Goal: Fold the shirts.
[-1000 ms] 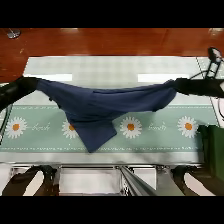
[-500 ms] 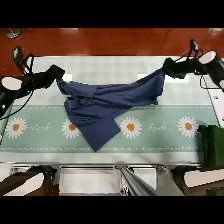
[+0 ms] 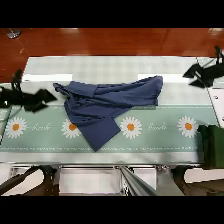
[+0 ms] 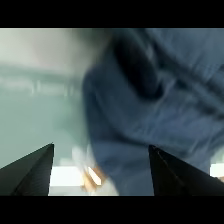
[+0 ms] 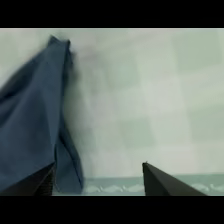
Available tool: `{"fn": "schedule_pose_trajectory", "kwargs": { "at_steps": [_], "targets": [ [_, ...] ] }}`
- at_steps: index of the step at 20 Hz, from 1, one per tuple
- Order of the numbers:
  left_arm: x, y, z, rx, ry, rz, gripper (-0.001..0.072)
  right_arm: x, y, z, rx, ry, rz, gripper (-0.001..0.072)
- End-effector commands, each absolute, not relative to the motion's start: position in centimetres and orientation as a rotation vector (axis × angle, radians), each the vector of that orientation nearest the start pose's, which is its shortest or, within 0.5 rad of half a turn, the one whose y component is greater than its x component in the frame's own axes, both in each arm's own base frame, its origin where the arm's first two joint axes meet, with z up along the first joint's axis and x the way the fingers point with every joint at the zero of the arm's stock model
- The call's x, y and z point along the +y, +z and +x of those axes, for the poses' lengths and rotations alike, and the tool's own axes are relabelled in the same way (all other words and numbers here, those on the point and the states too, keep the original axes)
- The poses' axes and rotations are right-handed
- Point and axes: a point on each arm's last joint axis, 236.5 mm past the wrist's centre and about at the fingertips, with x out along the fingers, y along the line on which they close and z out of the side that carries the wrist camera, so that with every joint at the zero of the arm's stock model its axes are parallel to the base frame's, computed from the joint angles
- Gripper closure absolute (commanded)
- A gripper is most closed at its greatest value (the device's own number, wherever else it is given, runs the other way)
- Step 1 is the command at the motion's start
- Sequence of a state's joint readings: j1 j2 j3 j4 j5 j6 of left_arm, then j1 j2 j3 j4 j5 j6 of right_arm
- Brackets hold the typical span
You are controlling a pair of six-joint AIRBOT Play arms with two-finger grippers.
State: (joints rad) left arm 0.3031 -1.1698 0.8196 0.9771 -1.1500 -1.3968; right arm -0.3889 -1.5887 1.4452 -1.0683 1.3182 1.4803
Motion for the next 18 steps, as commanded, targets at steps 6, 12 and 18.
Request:
{"fn": "schedule_pose_trajectory", "kwargs": {
  "at_steps": [6,12,18],
  "targets": [
    [-9.3,-8.8,27.1,1.28,-0.096,-1.047,0.0005,-1.6,-3.3,36.3,1.208,0.068,0.704,0.0092],
    [-14.0,-9.9,28.2,1.268,-0.139,-0.979,0.0005,1.5,-3.5,37.0,1.212,0.136,0.613,0.0092],
    [-15.1,-8.7,30.0,1.221,-0.249,-0.851,0.0684,4.6,-3.9,38.4,1.189,0.162,0.571,0.0092]
  ]
}}
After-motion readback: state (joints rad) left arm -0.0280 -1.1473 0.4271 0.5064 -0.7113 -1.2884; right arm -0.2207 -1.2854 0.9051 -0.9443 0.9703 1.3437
